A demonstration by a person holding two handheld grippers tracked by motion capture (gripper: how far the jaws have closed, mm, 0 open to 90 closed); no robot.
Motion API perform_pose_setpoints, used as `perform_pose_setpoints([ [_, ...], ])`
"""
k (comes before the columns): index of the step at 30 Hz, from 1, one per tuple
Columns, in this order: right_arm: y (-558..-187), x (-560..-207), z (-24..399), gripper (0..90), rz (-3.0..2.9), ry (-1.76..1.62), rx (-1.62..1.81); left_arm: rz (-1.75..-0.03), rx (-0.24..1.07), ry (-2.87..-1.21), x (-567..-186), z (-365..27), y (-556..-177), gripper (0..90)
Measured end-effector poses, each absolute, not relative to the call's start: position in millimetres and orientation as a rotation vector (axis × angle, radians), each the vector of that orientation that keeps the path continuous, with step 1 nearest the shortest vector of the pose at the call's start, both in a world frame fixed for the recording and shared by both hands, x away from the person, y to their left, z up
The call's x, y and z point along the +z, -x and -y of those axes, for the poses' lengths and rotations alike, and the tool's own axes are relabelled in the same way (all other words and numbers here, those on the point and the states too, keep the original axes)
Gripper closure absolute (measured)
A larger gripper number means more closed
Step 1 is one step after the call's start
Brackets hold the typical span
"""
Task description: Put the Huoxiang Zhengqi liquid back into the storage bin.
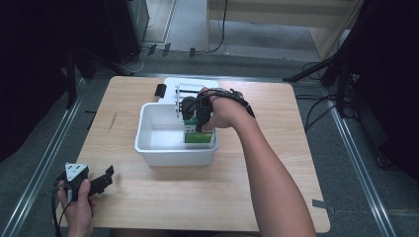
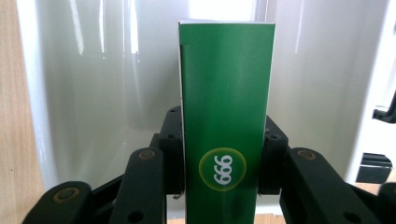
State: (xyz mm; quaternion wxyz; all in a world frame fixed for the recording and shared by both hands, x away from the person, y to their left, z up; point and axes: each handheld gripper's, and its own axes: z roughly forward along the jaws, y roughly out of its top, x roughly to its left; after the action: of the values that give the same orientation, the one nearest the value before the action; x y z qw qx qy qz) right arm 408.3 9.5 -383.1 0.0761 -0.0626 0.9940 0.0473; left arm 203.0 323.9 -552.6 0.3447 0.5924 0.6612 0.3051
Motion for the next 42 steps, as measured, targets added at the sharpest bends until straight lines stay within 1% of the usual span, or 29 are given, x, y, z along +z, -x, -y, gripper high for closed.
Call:
perform_pose_setpoints([
  [13, -411.2, -399.2, -12.2, 62.7, -3.002, 0.178, 0.127, -1.717, 0.792, -1.54, -552.6, -323.9, -202.9, 14.5],
  [20, -412.6, -397.5, -10.4, 61.8, -3.001, 0.162, 0.15, -1.717, 0.792, -1.539, -552.7, -323.9, -203.0, 14.6],
  [27, -413.7, -382.9, -4.7, 59.5, -2.977, 0.094, 0.249, -1.717, 0.793, -1.541, -552.6, -323.7, -202.9, 14.5],
  [42, -410.8, -351.1, 24.8, 49.4, -2.92, -0.064, 0.456, -1.716, 0.794, -1.547, -552.6, -323.3, -202.9, 14.6],
])
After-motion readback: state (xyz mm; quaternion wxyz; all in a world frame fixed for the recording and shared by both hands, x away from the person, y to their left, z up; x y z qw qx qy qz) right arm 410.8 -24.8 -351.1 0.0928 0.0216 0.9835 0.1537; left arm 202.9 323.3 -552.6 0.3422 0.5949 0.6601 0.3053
